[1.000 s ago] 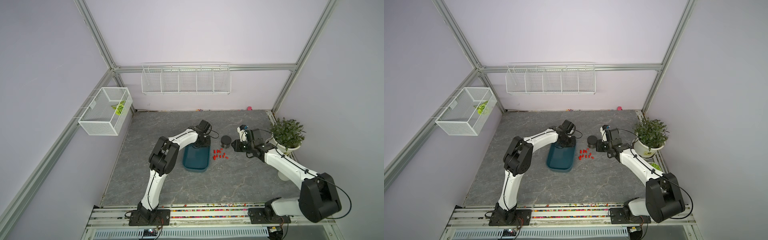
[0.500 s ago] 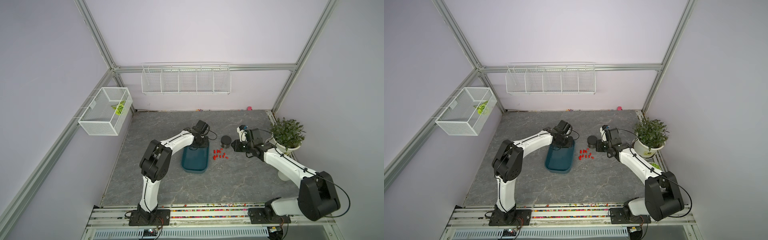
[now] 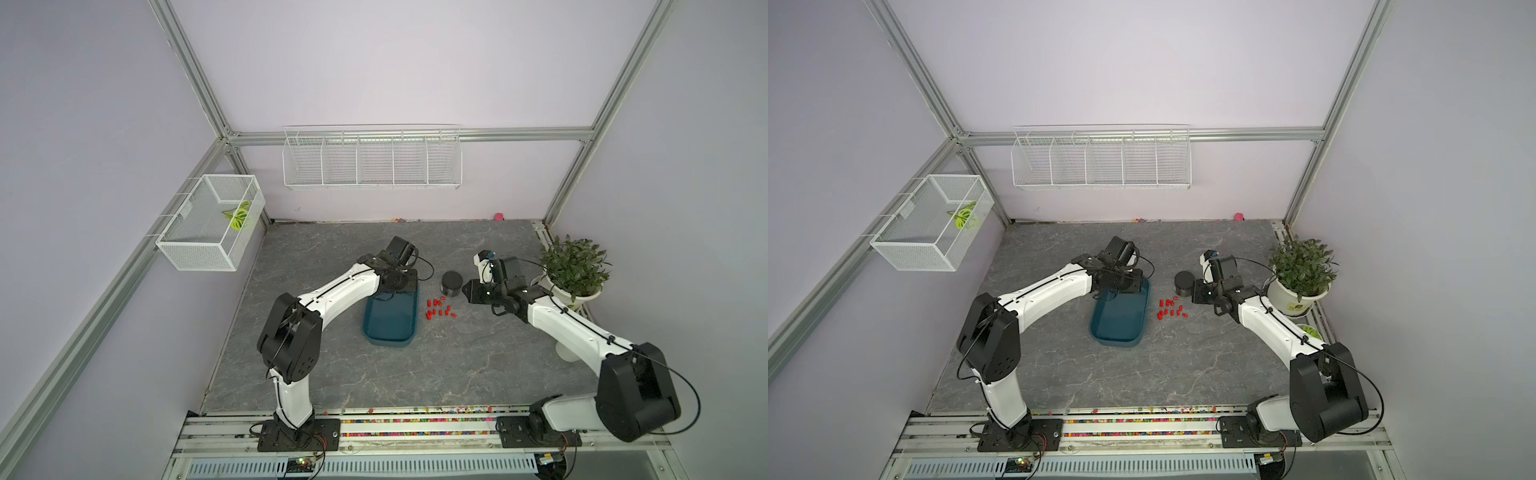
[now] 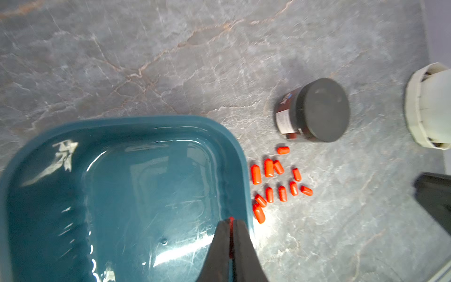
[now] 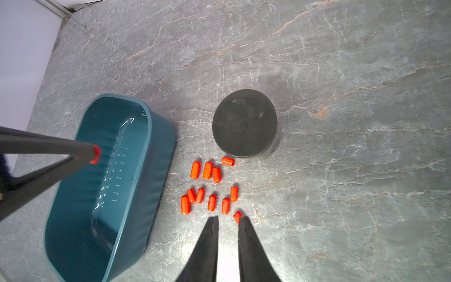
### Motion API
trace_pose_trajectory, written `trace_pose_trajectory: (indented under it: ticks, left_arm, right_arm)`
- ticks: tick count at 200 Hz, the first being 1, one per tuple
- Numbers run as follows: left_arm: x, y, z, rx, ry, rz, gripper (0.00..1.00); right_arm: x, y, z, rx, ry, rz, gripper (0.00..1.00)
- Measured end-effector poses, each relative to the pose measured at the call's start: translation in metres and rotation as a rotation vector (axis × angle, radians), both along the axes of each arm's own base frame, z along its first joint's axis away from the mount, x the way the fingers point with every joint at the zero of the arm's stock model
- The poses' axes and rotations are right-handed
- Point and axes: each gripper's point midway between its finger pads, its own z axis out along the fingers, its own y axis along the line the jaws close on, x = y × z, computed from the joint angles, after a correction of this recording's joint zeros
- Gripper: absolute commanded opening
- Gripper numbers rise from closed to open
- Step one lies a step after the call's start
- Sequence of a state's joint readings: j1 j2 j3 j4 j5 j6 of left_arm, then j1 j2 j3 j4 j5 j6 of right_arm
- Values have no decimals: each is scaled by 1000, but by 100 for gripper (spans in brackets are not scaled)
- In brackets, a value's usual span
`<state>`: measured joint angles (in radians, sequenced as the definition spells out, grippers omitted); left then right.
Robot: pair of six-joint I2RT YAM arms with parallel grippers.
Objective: Take the screw protection sleeves out of the storage box
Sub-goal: Pick up the screw protection sleeve from the storage box, then place the screw protection sleeve at the center of the board.
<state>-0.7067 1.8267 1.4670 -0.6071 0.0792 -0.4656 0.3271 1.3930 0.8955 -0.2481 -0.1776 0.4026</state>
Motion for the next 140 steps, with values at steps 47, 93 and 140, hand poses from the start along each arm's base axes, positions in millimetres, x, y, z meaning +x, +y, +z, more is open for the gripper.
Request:
trace_pose_trajectory:
  ticks: [47, 93, 140]
  left_arm:
    - [-7, -12, 25, -74, -26, -35, 11]
    - [-17, -36, 35, -143, -38, -94, 11]
    - [-25, -61, 26, -164, -22, -151, 12]
  right_arm:
    - [0, 0, 0, -1, 1, 0, 21]
    - [-5, -4, 8, 2, -32, -9, 21]
    - [-12, -13, 26, 6, -118, -35, 21]
